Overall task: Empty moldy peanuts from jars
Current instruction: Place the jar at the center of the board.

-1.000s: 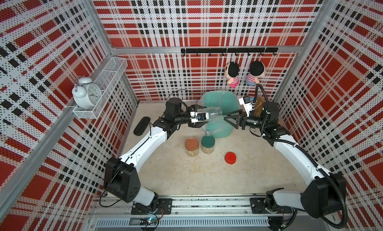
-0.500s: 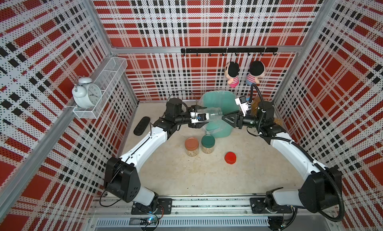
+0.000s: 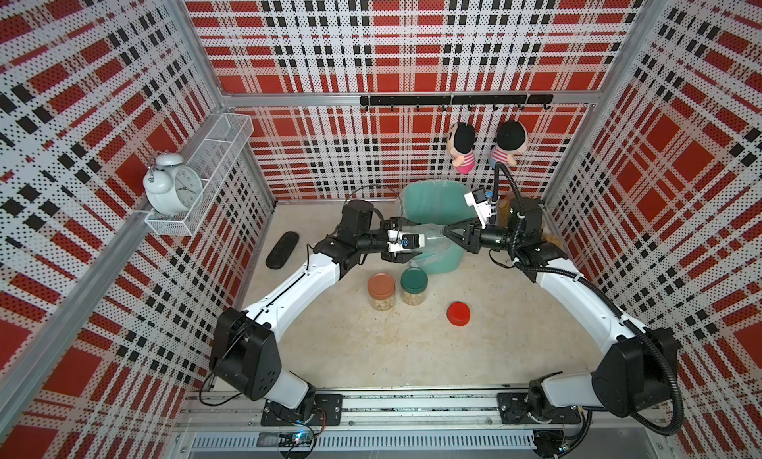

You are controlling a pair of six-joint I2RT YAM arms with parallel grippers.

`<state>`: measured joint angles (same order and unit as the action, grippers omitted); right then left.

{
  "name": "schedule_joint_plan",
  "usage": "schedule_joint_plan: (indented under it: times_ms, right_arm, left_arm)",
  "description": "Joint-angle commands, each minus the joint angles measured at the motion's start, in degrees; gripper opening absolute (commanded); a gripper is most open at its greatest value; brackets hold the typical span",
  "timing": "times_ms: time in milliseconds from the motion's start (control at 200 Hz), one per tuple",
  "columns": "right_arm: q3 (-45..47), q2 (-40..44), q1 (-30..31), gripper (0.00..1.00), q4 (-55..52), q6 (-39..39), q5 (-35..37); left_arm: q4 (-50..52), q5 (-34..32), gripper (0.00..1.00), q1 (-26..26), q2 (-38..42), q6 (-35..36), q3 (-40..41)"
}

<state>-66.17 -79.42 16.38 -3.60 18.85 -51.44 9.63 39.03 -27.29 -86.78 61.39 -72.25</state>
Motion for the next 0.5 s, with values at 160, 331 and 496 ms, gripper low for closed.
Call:
schedule_joint_plan:
  times_ms: [160, 331, 496]
  right_arm:
    - [-3.01, 1.59, 0.42, 0.00, -6.22, -3.34, 0.13]
    - [-7.07, 2.83, 0.36, 0.00, -14.41, -7.91, 4.18]
    - [-15.18, 3.22, 0.05, 0.00, -29.35, -15.28, 10.84]
  left_arm:
    - [-7.43, -0.80, 0.53, 0.93, 1.35, -4.03, 2.96]
    - [-16.88, -2.06, 0.98, 1.40, 4.50, -8.04, 8.35]
    - [-28.96, -1.64, 0.98, 3.50, 9.17, -15.46, 16.12]
